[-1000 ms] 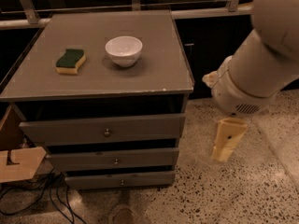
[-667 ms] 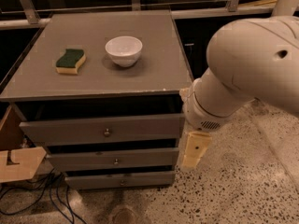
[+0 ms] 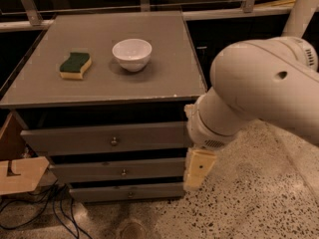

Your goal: Open top drawer

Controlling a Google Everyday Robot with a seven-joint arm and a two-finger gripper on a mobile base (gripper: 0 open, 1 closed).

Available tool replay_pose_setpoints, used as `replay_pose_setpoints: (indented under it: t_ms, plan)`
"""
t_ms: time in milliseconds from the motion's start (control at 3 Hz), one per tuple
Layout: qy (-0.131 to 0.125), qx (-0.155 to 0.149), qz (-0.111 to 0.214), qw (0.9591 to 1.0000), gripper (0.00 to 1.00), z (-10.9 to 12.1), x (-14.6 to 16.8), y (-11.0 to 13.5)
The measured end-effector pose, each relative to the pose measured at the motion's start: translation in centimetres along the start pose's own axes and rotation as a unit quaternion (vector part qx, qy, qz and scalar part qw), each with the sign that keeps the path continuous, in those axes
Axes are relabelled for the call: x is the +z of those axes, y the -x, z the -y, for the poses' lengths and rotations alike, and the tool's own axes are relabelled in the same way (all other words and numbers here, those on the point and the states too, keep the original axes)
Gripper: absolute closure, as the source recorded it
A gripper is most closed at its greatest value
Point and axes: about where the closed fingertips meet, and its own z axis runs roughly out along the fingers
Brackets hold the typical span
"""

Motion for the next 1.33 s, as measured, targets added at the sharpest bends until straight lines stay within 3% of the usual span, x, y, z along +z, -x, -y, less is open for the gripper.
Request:
replay_pose_setpoints:
  t_ms: [333, 667, 1000, 1333]
  plan:
    - [-0.001, -0.005, 0.005, 1.0000, 0.00, -0.2, 1.9, 0.9]
    - [-0.003, -0.013, 0.024, 0.9996, 0.00, 2.0, 5.9, 1.5]
    - [-0.002, -0.013, 0.024, 0.9996, 0.00, 2.0, 5.9, 1.5]
    - [0.009, -0.017, 0.033, 0.9993, 0.00, 1.9, 8.9, 2.4]
